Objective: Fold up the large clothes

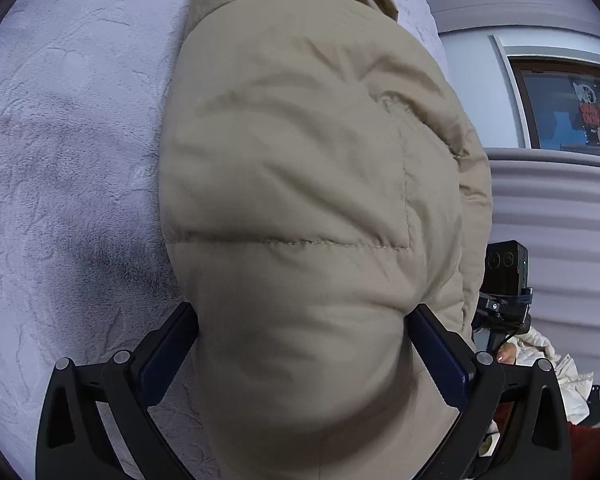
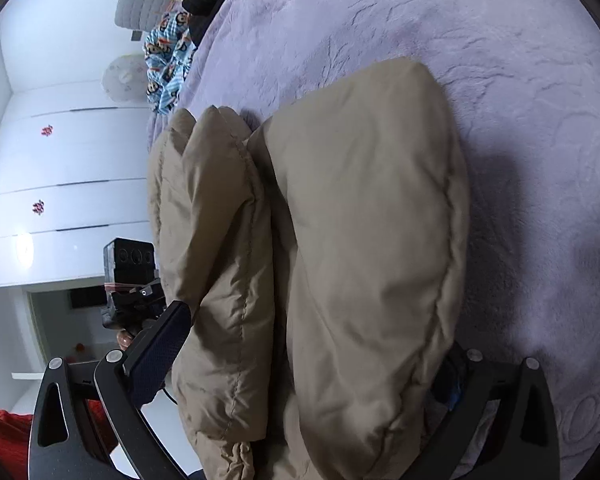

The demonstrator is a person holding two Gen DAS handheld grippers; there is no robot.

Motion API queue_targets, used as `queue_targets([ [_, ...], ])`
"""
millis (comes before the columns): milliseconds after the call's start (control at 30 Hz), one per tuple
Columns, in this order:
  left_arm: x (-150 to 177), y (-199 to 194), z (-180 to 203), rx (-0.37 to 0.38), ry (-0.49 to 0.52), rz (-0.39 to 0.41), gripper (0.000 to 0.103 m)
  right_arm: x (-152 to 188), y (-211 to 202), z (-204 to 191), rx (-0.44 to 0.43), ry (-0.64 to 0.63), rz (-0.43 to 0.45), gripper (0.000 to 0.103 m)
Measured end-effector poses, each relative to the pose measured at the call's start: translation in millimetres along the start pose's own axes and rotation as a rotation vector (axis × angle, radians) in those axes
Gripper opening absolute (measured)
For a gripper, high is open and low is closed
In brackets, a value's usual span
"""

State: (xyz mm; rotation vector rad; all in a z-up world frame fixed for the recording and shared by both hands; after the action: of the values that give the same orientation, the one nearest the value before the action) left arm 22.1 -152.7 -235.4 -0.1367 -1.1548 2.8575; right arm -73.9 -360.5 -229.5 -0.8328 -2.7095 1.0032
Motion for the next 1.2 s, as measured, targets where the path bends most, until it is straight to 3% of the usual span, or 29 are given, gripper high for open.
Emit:
queue_targets([
  [200,1,14,-2,-0.021,-0.035,0.02,0.103,-8,34,7,0.048,0.057,-0.058,0.103],
  [333,7,13,19,-0.094,0.044,0.079,0.097,-7,36,8,0.07,0.087,-0.051,0.102],
  [400,8,9,30,-0.115,0.089,0.103,0.088,-6,35,4,0.071,0.09,-0.039,0.094],
  [467,7,2,37,-0.109,0.104,0.123,0.079,-6,30,-2,0.062,0.085,-0.021,0.071],
  [567,5,-12,49,-0.095,0.125,0.153,0.072,-9,24,-17,0.027,0.055,0.003,0.052],
  [767,-9,-53,56,-0.087,0.163,0.253,0.071,-14,16,-61,-0.031,-0.051,0.04,0.049],
  [933,-60,-90,44,-0.116,0.176,0.34,0.071,-41,31,-99,-0.073,-0.113,0.074,0.049],
  [1200,-149,-105,-10,-0.201,0.129,0.413,0.072,-105,109,-146,-0.102,-0.196,0.073,0.048],
])
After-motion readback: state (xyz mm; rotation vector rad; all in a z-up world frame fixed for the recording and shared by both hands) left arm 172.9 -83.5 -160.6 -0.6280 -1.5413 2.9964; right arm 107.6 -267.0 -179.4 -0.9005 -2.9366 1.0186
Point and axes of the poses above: each gripper's, at about its wrist camera, not at the fingertips, and y roughly the way its jaws point, z to its right, x to its underside, the point moved 8 cm from there along y, roughly the way its jaws point, and after that the axes turned 11 degrees about z, right-handed, at the moved point
